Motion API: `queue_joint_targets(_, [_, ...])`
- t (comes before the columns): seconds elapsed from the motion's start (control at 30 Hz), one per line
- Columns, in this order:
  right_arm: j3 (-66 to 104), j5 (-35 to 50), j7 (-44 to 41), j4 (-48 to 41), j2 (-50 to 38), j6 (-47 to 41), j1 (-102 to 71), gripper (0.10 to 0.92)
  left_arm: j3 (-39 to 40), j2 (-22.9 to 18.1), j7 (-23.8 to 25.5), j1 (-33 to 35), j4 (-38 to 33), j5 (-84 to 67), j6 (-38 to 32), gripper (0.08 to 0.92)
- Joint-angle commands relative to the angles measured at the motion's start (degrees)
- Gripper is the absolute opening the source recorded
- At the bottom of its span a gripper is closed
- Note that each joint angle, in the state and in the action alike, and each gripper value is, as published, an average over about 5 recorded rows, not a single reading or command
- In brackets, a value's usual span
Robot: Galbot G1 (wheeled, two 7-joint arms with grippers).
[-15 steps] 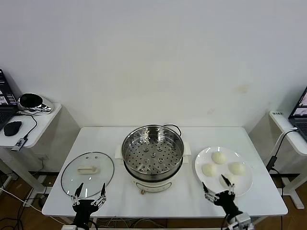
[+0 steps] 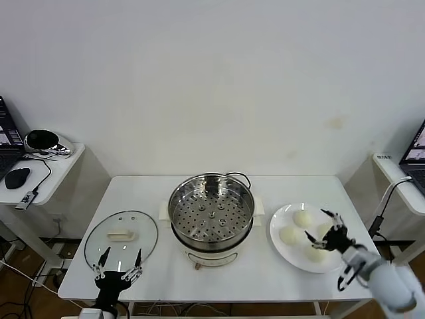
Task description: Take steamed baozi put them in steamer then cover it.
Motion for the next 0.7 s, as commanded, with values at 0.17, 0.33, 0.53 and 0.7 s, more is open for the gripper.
queue_joint_targets(0.17, [-34.8,-0.7,-23.1,-19.4,-10.4,-0.2,39.3,0.823,-2.6,0.6,-0.1,-0.3,-0.3,0.5,0.3,0.823])
queue_joint_targets(0.33, [-46.6,-2.6,-25.8,-29.0,-4.1,3.3,50.4,0.823,-3.4,0.2,-0.4,-0.8,-0.2,1.2,1.2,0.823])
queue_joint_targets(0.53, [-53.1,-5.3,-28.0,-38.5,3.5,5.0,56.6,0.823,-4.2,0.2,-0.4,-1.1,-0.3,1.1,2.1,0.823])
queue_joint_targets(0.7, [-55.3,-6.6,-27.8,-42.8,7.5,4.8,58.3,0.823,-4.9,0.5,-0.4,-1.2,-0.5,0.9,2.4,0.823])
